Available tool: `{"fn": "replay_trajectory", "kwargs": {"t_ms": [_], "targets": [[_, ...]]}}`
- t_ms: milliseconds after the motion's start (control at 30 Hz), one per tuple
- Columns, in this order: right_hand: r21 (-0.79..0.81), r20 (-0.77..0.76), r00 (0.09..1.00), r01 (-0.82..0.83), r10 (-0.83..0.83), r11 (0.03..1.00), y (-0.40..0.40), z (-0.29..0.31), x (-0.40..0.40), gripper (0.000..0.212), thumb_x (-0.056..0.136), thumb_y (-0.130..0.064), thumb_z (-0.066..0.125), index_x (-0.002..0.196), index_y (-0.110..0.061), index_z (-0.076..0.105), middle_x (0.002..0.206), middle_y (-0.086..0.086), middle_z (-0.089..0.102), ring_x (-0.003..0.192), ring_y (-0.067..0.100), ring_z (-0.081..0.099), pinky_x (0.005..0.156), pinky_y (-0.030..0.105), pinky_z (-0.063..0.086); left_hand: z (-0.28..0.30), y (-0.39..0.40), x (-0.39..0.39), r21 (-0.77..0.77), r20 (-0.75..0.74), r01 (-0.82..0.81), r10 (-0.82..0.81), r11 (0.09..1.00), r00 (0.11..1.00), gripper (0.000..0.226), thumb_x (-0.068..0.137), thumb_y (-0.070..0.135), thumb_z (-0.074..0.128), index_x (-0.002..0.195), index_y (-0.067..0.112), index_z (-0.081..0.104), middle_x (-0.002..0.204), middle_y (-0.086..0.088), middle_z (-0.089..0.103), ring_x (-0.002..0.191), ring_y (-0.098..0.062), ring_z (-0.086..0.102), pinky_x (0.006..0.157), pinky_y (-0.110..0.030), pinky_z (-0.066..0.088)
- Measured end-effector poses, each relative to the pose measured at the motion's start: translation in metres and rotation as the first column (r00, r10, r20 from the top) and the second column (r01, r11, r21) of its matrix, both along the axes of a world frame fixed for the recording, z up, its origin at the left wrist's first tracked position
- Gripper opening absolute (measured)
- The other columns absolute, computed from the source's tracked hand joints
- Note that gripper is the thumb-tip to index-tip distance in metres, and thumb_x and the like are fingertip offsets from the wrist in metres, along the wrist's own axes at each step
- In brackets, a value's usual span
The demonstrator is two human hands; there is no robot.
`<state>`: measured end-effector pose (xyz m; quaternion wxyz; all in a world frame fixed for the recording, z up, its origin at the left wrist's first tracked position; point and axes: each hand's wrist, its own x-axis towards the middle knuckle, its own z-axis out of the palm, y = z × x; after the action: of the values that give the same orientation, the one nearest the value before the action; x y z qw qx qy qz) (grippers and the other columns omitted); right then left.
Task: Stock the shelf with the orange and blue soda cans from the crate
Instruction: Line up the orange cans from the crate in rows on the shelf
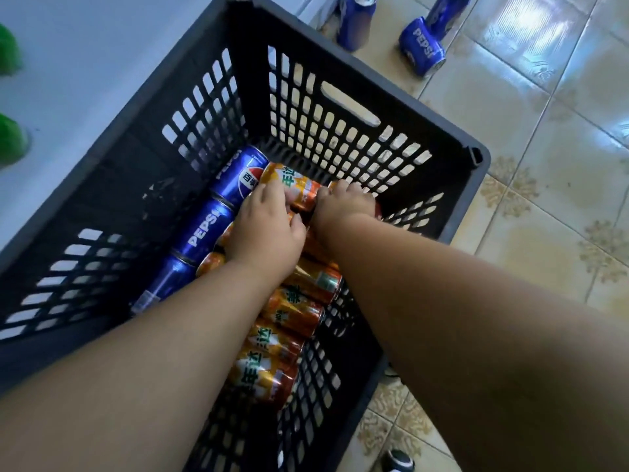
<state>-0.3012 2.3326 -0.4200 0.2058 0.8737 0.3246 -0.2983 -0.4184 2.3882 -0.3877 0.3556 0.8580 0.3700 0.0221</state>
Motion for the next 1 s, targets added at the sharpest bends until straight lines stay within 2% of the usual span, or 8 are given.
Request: {"fn": "replay_trajectory", "kwargs": {"t_ms": [200,333,433,533,600,667,800,1000], "targets": [[0.128,-0.179,0.973,0.171,-0.146,0.977,0.008,0.019,-0.005,0.075,0.084,-0.034,0.072,0.145,-0.018,0.032,0.136,0.014,0.052,0.123,0.036,0.052,0.098,0.052,0.045,0.010,0.005,-0.011,-0.022,-0.034,-0.027,0.026,0.999,0.999,0.017,0.092,0.018,0.057,0.099,0.025,0.042,0.109,0.002,0.052,0.102,-0.022,0.053,0.085,-0.042,0.049],[0.299,-0.430,0.858,0.430,-0.282,0.852,0.004,0.075,-0.010,0.069,0.078,-0.039,0.078,0.134,-0.018,0.043,0.112,0.004,0.060,0.097,0.023,0.061,0.084,0.040,0.055,0.040,0.010,-0.019,-0.142,-0.026,-0.175,0.173,0.974,0.985,0.006,0.097,0.020,0.051,0.103,0.021,0.049,0.105,0.004,0.053,0.094,-0.019,0.053,0.077,-0.030,0.040],[0.256,-0.793,0.506,0.783,-0.340,0.567,-0.004,0.123,-0.030,0.057,0.076,-0.033,0.079,0.122,-0.016,0.050,0.112,0.010,0.065,0.095,0.027,0.068,0.086,0.046,0.058,0.072,0.011,-0.026,-0.314,-0.040,-0.409,0.419,0.857,0.907,0.023,0.100,0.035,0.044,0.109,0.017,0.056,0.101,0.001,0.058,0.089,-0.021,0.053,0.076,-0.029,0.037],[0.082,-0.964,0.171,0.919,-0.203,0.385,-0.013,0.165,-0.062,0.038,0.085,-0.034,0.071,0.115,-0.014,0.059,0.108,0.015,0.071,0.094,0.031,0.071,0.090,0.050,0.056,0.108,0.006,-0.042,-0.705,-0.073,-0.499,0.649,0.504,0.757,0.048,0.095,0.058,0.043,0.110,0.016,0.060,0.106,-0.011,0.070,0.092,-0.028,0.067,0.085,-0.042,0.052],[-0.004,-0.988,0.039,0.961,-0.147,0.277,-0.019,0.192,-0.086,0.044,0.090,-0.053,0.062,0.105,-0.012,0.065,0.091,0.011,0.075,0.083,0.028,0.073,0.083,0.044,0.058,0.135,-0.004,-0.058,-0.874,-0.094,-0.409,0.734,0.262,0.672,0.047,0.094,0.060,0.047,0.107,0.017,0.061,0.100,-0.015,0.074,0.086,-0.035,0.073,0.084,-0.054,0.056],[-0.059,-0.991,-0.043,0.990,-0.126,0.126,-0.023,0.212,-0.108,0.054,0.092,-0.064,0.050,0.098,-0.013,0.066,0.078,0.011,0.075,0.070,0.027,0.074,0.074,0.040,0.059,0.153,-0.012,-0.075,-0.893,-0.066,-0.375,0.754,0.248,0.654,0.046,0.094,0.061,0.047,0.107,0.019,0.060,0.099,-0.016,0.074,0.084,-0.038,0.074,0.084,-0.059,0.055],[0.043,-0.986,0.047,0.999,-0.159,0.032,-0.022,0.241,-0.150,0.068,0.093,-0.071,0.040,0.115,-0.011,0.062,0.093,0.015,0.075,0.080,0.031,0.075,0.079,0.050,0.060,0.187,-0.020,-0.117,-0.930,-0.022,-0.296,0.770,0.219,0.638,0.066,0.087,0.072,0.046,0.122,0.019,0.061,0.105,-0.018,0.074,0.091,-0.040,0.072,0.090,-0.063,0.051],[0.515,-0.835,0.537,0.839,-0.117,0.176,-0.013,0.284,-0.217,0.057,0.101,-0.059,0.027,0.096,-0.011,0.057,0.086,0.004,0.062,0.087,0.025,0.062,0.089,0.049,0.054,0.238,-0.023,-0.182,-0.881,0.129,-0.307,0.808,0.359,0.575,0.058,0.089,0.069,0.048,0.115,0.021,0.066,0.100,-0.012,0.076,0.087,-0.033,0.074,0.083,-0.057,0.057]]}}
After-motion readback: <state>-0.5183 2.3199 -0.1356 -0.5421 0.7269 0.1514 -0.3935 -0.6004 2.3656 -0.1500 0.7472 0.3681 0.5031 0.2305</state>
